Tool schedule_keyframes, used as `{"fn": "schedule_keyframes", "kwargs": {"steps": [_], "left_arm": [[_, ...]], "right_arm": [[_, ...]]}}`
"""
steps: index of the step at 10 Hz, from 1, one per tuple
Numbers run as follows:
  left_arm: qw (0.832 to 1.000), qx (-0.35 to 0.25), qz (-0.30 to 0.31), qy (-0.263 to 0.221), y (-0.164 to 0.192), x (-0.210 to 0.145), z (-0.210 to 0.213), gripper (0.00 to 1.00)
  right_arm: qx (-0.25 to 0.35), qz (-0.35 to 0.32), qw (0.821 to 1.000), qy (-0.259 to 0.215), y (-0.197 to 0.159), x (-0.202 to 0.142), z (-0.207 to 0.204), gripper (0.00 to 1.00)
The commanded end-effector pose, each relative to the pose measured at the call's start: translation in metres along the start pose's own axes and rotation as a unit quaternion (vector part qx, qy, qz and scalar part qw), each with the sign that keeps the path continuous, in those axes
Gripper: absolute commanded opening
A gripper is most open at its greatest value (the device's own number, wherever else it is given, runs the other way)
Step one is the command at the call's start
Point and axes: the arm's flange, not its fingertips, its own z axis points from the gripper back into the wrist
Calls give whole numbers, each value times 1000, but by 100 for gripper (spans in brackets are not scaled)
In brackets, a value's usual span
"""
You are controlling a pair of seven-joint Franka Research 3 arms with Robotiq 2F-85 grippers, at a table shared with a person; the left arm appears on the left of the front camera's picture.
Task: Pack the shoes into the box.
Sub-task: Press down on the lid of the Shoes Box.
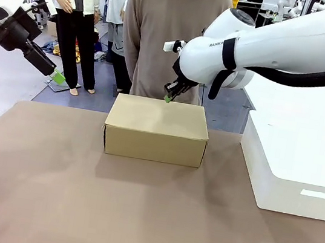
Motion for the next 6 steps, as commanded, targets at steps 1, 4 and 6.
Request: {"fn": "schedule_keyframes", "kwargs": {"steps": [1,4,6], "left_arm": [[1000,1,2,3,1,0,1,100],[1000,1,2,3,1,0,1,100],[1000,1,2,3,1,0,1,100]], "right_arm": [[-13,-7,1000,2,-2,8,-14,0],[-12,-13,1000,18,-2,1,-34,0],[-8,-14,999,36,1,-6,-46,0]]}}
